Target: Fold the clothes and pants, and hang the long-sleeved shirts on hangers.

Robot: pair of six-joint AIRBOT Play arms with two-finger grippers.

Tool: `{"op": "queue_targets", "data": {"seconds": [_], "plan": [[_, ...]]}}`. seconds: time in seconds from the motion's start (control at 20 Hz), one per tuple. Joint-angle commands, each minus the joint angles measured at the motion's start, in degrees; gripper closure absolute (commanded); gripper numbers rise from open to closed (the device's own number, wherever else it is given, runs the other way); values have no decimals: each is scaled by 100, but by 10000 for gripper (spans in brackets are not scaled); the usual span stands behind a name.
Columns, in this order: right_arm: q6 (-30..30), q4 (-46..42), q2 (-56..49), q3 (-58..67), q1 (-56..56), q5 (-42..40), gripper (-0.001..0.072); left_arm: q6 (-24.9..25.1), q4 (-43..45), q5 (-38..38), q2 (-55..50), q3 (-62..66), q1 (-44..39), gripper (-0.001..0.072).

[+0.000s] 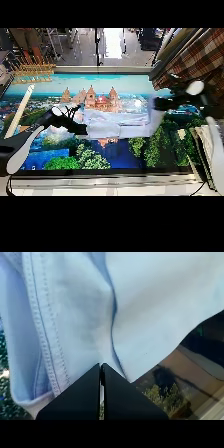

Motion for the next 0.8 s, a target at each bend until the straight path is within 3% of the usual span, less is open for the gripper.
{"op": "queue_targets", "data": {"seconds": [0.0,0.2,0.35,0.45,0.6,0.75], "plan": [[728,496,-219,31,1808,-1294,695,-216,48,-321,11,282,81,700],[929,857,-1405,116,3318,-3150,695,-262,39,-1392,955,693,1268,684],[776,1259,-2562,903,3759,-3287,671,-245,37,-1482,1709,693,2184,685],[612,1340,-3067,1478,3829,-2968,168,-57,37,-1488,1845,693,2409,685],[468,872,-2865,2057,3414,-1718,141,22,-17,-1460,1692,691,2253,685],[903,-203,-2015,2070,2380,-616,127,208,-66,-1412,1429,691,1727,685]]}}
